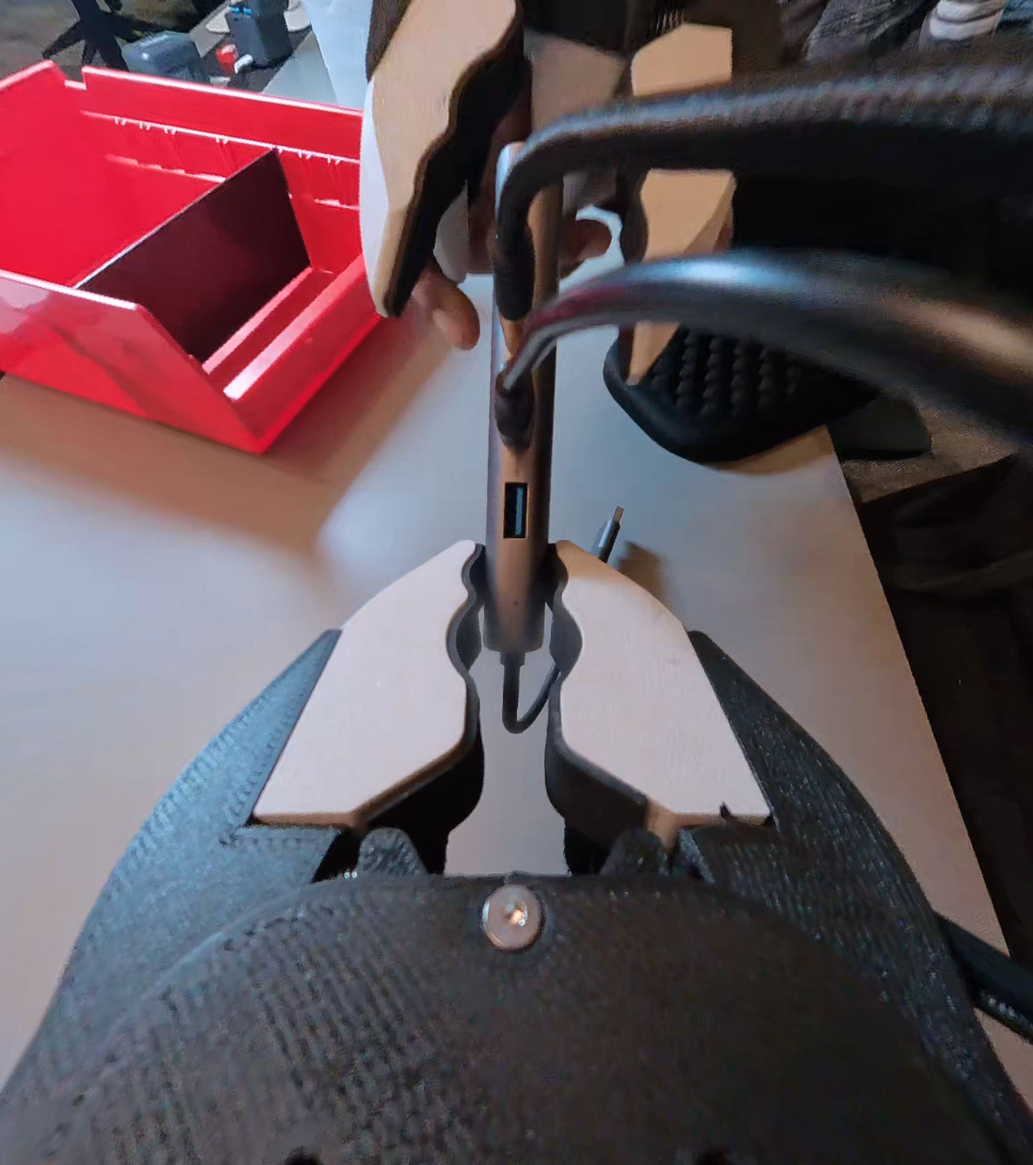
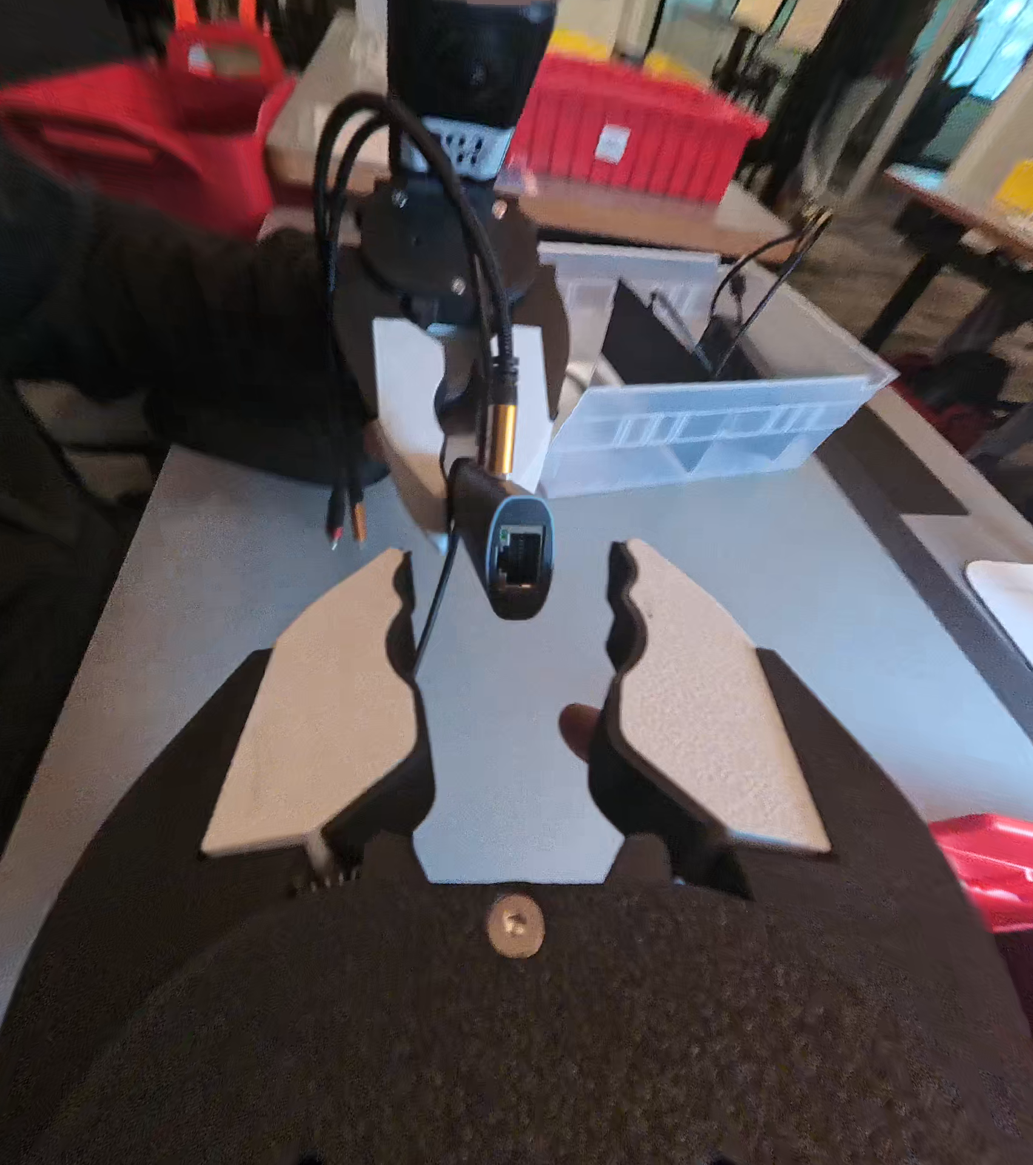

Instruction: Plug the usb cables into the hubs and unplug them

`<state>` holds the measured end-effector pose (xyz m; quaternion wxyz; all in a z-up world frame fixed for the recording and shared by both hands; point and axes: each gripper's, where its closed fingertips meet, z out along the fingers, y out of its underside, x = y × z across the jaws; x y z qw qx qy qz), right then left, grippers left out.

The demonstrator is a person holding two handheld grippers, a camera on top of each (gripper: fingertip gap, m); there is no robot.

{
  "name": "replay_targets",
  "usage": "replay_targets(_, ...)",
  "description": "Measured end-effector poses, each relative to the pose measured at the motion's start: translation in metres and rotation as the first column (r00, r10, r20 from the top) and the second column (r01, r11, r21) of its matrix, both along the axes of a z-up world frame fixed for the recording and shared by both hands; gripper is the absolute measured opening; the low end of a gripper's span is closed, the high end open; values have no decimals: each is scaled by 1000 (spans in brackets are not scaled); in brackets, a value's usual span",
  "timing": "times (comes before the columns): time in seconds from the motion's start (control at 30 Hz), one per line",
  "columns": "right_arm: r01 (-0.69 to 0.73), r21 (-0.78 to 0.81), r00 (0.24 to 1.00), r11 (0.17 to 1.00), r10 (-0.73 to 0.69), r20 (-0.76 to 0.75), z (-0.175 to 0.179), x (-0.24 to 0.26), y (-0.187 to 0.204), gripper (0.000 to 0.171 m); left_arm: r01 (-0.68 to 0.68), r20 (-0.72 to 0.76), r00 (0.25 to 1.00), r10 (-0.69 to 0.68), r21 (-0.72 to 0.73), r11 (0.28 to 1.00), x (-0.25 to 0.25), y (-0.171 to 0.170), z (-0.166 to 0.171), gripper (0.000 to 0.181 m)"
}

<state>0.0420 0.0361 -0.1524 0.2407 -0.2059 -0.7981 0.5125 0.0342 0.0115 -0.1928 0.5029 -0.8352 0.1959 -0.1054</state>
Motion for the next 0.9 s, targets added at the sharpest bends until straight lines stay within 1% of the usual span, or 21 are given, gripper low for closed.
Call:
replay_targets(0.03, -6, 53, 1000, 999, 5, 21, -3, 1, -1, 61, 0, -8, 1000, 0, -2, 1000, 0, 0, 0, 18)
replay_targets(0.07, -5, 116, 1000, 993, 4, 2, -5, 0, -2, 52, 3, -14, 1000, -3, -5, 1000, 2, 0, -1, 18)
replay_targets(0.1, -19, 174, 999, 985, 25, -32, -4, 0, -5, 26, -7, -32, 999, 6, -13, 1000, 1, 0, -2, 18)
replay_targets(0.13, -50, 209, 998, 977, 59, -37, 1, 4, -9, 19, -10, -47, 999, 10, 8, 1000, -1, -1, 0, 20)
replay_targets(0.2, -87, 243, 994, 966, 99, -38, 21, 10, -9, 16, -10, 32, 999, 7, 91, 996, 1, -2, 20, 21)
replay_targets(0.27, -70, 292, 994, 954, 92, -63, 53, 8, 4, 17, -91, 77, 994, 81, 136, 986, -17, -5, 34, 43)
replay_targets(0.33, -7, 341, 995, 940, 41, -92, 91, 1, 28, 16, -192, 110, 978, 174, 176, 965, -44, -11, 44, 44)
replay_targets(0.4, 101, 418, 991, 903, -56, -120, 127, -11, 65, 17, -306, 155, 949, 276, 232, 923, -72, -20, 56, 42)
replay_targets(0.5, 279, 511, 960, 813, -235, -151, 169, -34, 131, 16, -424, 210, 903, 375, 295, 856, -102, -34, 71, 41)
replay_targets(0.57, 374, 558, 925, 741, -342, -167, 184, -50, 174, 17, -467, 230, 883, 410, 323, 823, -112, -40, 76, 40)
replay_targets(0.67, 498, 618, 852, 608, -476, -219, 185, -78, 235, 17, -480, 239, 875, 421, 317, 818, -114, -40, 72, 39)
replay_targets(0.73, 565, 640, 797, 521, -546, -259, 174, -97, 271, 17, -485, 218, 874, 435, 304, 820, -115, -38, 64, 38)
replay_targets(0.77, 597, 628, 770, 499, -576, -274, 166, -105, 286, 17, -487, 207, 873, 442, 298, 821, -115, -37, 60, 38)
replay_targets(0.83, 678, 533, 711, 506, -636, -299, 150, -123, 304, 17, -482, 194, 876, 442, 289, 827, -114, -35, 55, 38)
replay_targets(0.9, 748, 387, 654, 539, -696, -295, 131, -136, 315, 17, -479, 178, 878, 445, 281, 832, -114, -34, 50, 38)
